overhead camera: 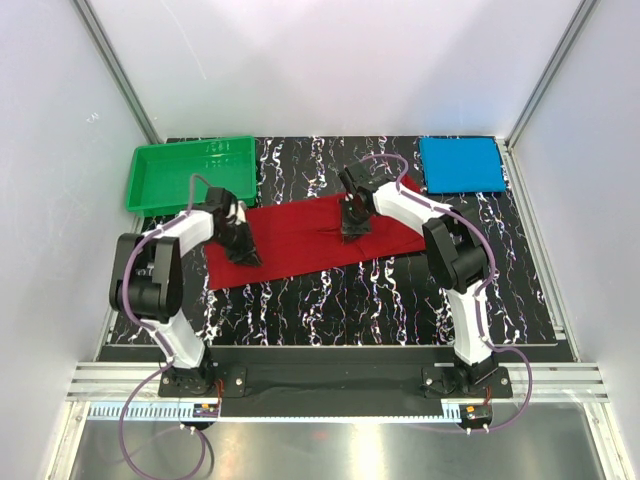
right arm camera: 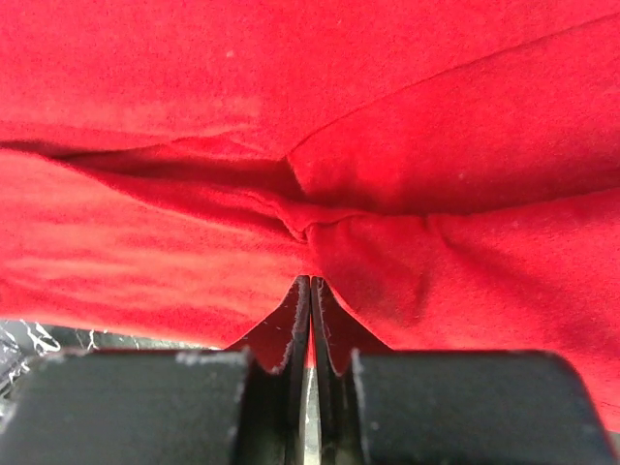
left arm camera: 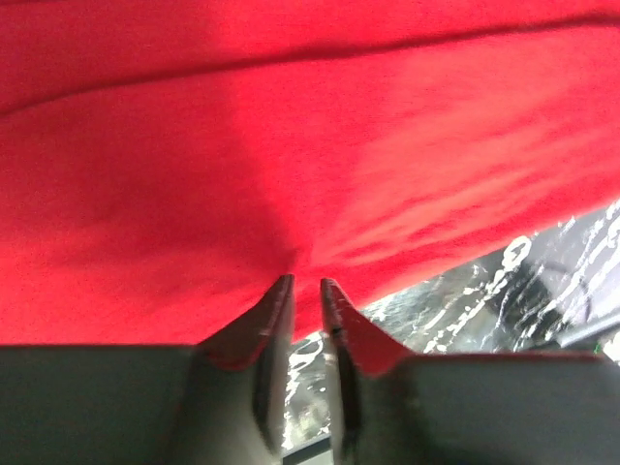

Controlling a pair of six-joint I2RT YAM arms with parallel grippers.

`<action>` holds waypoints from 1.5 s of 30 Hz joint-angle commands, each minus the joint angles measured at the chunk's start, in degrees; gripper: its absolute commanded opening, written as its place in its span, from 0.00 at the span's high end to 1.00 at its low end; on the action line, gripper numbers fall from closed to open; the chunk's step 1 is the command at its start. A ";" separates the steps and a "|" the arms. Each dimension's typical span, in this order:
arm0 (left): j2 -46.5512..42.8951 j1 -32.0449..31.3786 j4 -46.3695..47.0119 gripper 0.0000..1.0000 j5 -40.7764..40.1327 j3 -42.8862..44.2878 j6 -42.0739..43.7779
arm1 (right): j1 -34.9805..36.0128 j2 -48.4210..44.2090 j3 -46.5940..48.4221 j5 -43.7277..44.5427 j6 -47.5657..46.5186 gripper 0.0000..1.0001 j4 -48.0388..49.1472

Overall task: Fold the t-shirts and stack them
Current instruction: Fold the tshirt

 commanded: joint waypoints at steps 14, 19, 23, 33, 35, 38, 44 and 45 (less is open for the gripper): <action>-6.27 8.13 -5.95 0.83 -12.02 -7.36 -5.66 | 0.53 2.44 3.72 13.15 -2.86 0.94 2.94; -6.71 10.85 -5.86 0.85 -12.02 -8.77 -6.10 | 0.18 10.77 18.72 15.09 -5.32 0.93 0.49; -6.89 11.38 -5.60 0.85 -11.85 -8.86 -5.75 | 0.18 11.33 28.59 13.43 -5.85 0.90 -5.84; -6.45 11.91 -4.28 0.86 -8.86 -9.47 -4.61 | -4.63 -5.28 7.08 9.99 -0.68 0.61 -2.69; -6.54 11.91 -3.84 0.85 -7.81 -9.65 -4.26 | -7.54 -8.62 1.74 7.64 1.60 0.53 -0.24; -6.98 11.82 -3.14 0.85 -5.96 -10.09 -3.82 | -15.10 -11.18 -3.99 2.20 3.54 0.48 3.71; -8.82 11.91 -2.96 0.81 -4.81 -10.44 -3.03 | -22.32 -10.04 -5.25 -0.54 3.10 0.55 6.20; -9.00 11.91 -3.13 0.81 -4.90 -10.44 -2.94 | -22.93 -9.60 -5.42 -0.73 3.20 0.56 6.54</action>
